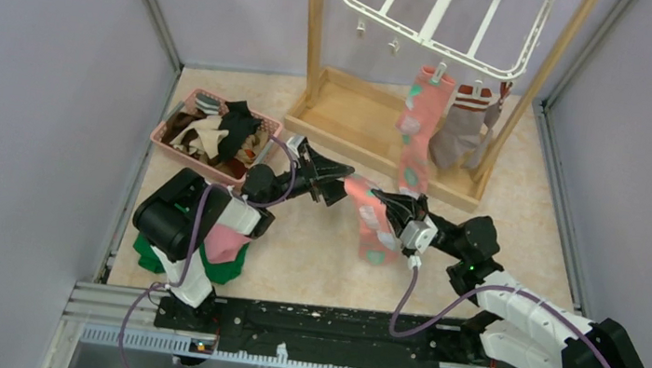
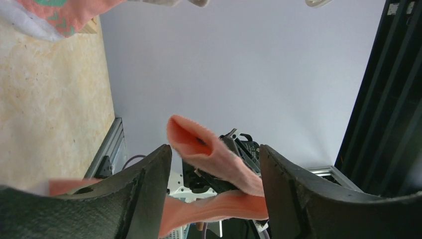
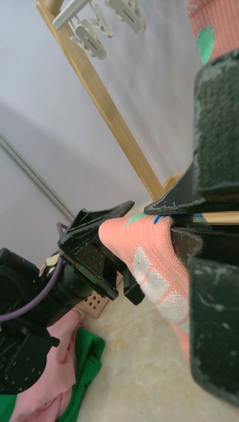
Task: Clip the socks to the hanger
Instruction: Pick up the sock from the bin.
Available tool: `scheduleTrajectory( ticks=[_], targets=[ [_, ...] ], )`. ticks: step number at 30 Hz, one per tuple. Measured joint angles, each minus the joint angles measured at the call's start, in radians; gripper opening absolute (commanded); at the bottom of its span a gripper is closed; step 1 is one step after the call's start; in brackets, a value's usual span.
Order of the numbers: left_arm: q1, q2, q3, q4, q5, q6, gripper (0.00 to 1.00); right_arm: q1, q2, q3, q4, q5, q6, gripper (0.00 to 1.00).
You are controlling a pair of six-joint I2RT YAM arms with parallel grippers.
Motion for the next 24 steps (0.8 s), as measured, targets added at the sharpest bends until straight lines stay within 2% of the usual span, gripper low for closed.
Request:
scheduleTrajectory(
  ticks=[5,8,10,11,13,15,19,21,24],
  targets=[
    [0.0,0.005,0.026,0.001,0.008,-0.003,0.52,0.007,0.003,0.0,-0.046,-0.005,-0.028,0.0],
    [0.0,0.005,0.029,0.002,0.018,-0.006,0.31,0.011,0.014,0.0,-0.067,-0.005,-0.043,0.0],
    [0.0,0.005,0.035,0.003,0.027,-0.005,0.05,0.011,0.019,0.0,-0.081,-0.005,-0.05,0.0],
    [0.0,0.005,0.04,0.002,0.031,-0.001,0.0,0.012,0.02,0.0,-0.088,-0.005,-0.053,0.0],
    [0.002,0.005,0.048,0.004,0.04,0.006,0.0,0.014,0.02,0.0,-0.094,-0.005,-0.058,0.0],
    [0.007,0.005,0.061,0.005,0.058,0.027,0.0,0.019,0.019,0.0,-0.096,-0.005,-0.063,0.1],
    [0.036,0.005,0.095,0.007,0.118,0.118,0.0,0.023,0.015,0.0,-0.087,0.011,-0.053,0.48],
    [0.066,0.003,0.105,0.011,0.164,0.201,0.0,0.024,0.01,-0.006,-0.07,0.04,-0.034,0.61],
    [0.11,-0.016,0.101,0.01,0.224,0.399,0.0,0.024,0.005,-0.008,-0.069,0.117,0.014,0.69]
  ],
)
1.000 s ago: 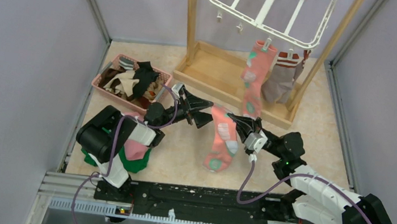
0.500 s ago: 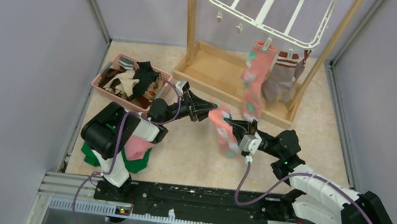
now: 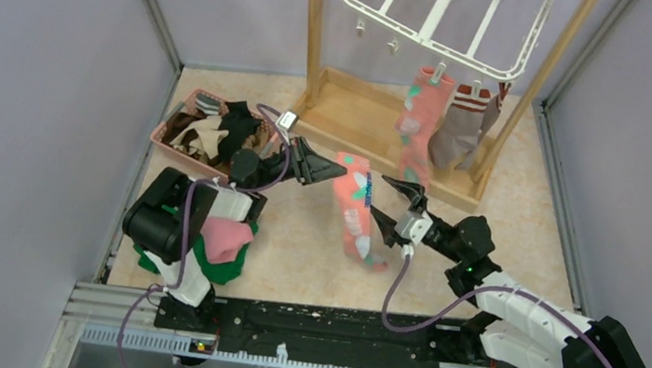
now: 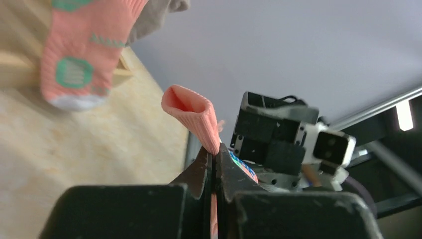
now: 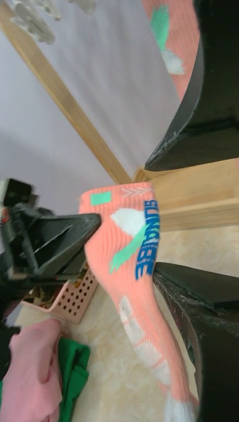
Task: Clip the socks to the hanger
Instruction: Pick up the sock from the bin.
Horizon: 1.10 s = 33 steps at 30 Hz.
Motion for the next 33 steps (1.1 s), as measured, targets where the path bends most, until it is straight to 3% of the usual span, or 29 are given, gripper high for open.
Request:
scheduleTrajectory(
  ticks=[5,11,17,23,27,33],
  targets=[
    [-0.001,-0.2,-0.073,-0.111,0.013,0.486,0.0,0.0,0.003,0.01,-0.055,0.142,0.084,0.74],
    [-0.1,-0.575,-0.157,-0.386,-0.074,1.216,0.0,-0.016,0.026,0.025,-0.085,0.276,0.208,0.74],
    [-0.115,-0.644,-0.187,-0.497,-0.046,1.695,0.0,-0.081,-0.015,0.037,-0.098,0.214,0.37,0.74],
    [-0.114,-0.635,-0.198,-0.546,0.015,1.904,0.0,-0.084,-0.062,0.125,-0.119,-0.011,0.474,0.74],
    [-0.115,-0.635,-0.198,-0.542,0.068,1.941,0.0,-0.076,-0.04,0.145,-0.118,-0.095,0.493,0.74],
    [-0.115,-0.634,-0.202,-0.516,0.131,1.939,0.0,-0.066,0.026,0.145,-0.118,-0.15,0.516,0.63]
  ],
)
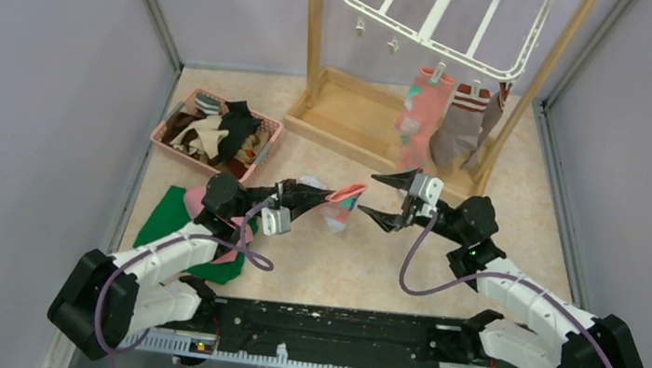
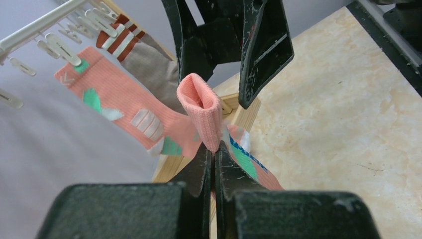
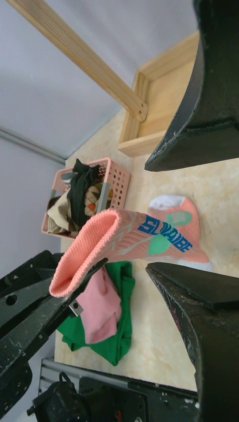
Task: Clip the socks to the hanger
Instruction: Pick up the sock from the bin.
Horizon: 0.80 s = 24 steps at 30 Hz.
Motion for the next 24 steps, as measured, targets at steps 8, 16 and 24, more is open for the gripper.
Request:
scheduleTrajectory(
  ticks=[8,16,24],
  targets=[
    [-0.01,0.048,-0.002,0.094,0.051,-0.061,0.0,0.016,0.051,0.003,0.027,-0.037,0.042,0.48],
    [-0.013,0.064,-0.006,0.138,0.058,-0.096,0.0,0.031,0.05,0.003,0.099,-0.071,0.071,0.38],
    [-0.013,0.066,-0.009,0.148,0.053,-0.117,0.0,0.033,0.035,0.003,0.126,-0.08,0.078,0.23]
  ],
)
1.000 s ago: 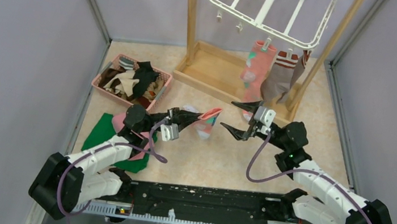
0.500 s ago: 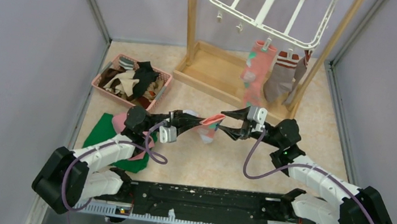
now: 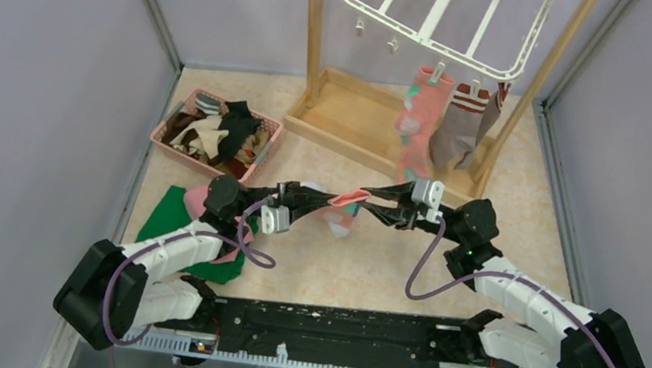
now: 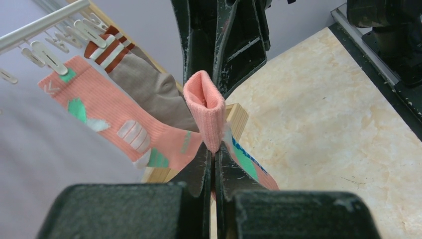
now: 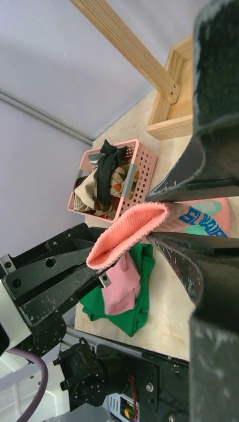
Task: Clip the socks to the hanger
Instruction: Pick up the sock from the bin.
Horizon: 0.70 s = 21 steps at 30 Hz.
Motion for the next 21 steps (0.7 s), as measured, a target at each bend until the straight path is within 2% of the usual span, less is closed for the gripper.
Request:
scheduleTrajectory(
  ticks=[5,6,10,12,13,18,21],
  targets=[
    [0.0,0.0,-0.001,0.012,-0.013,-0.022,0.0,0.0,-0.001,0.0,0.001,0.0,-0.001,0.0],
    [0.0,0.0,-0.002,0.014,-0.016,-0.027,0.0,0.0,-0.001,0.0,0.001,0.0,-0.002,0.0],
    [0.0,0.009,-0.002,0.024,-0.032,-0.063,0.27,0.0,-0.007,0.0,-0.008,0.007,-0.005,0.0],
    [0.0,0.013,-0.002,0.027,-0.06,-0.104,0.51,0.0,-0.023,0.0,-0.028,0.023,-0.009,0.0],
    [0.0,0.014,-0.002,0.026,-0.082,-0.135,0.58,0.0,-0.034,0.0,-0.042,0.034,-0.015,0.0],
    [0.019,-0.011,-0.002,-0.01,-0.148,-0.272,0.75,0.0,-0.12,0.001,-0.18,0.157,-0.067,0.0],
    [0.032,-0.036,0.001,-0.019,-0.146,-0.351,0.8,0.0,-0.147,0.001,-0.222,0.208,-0.087,0.0]
  ],
)
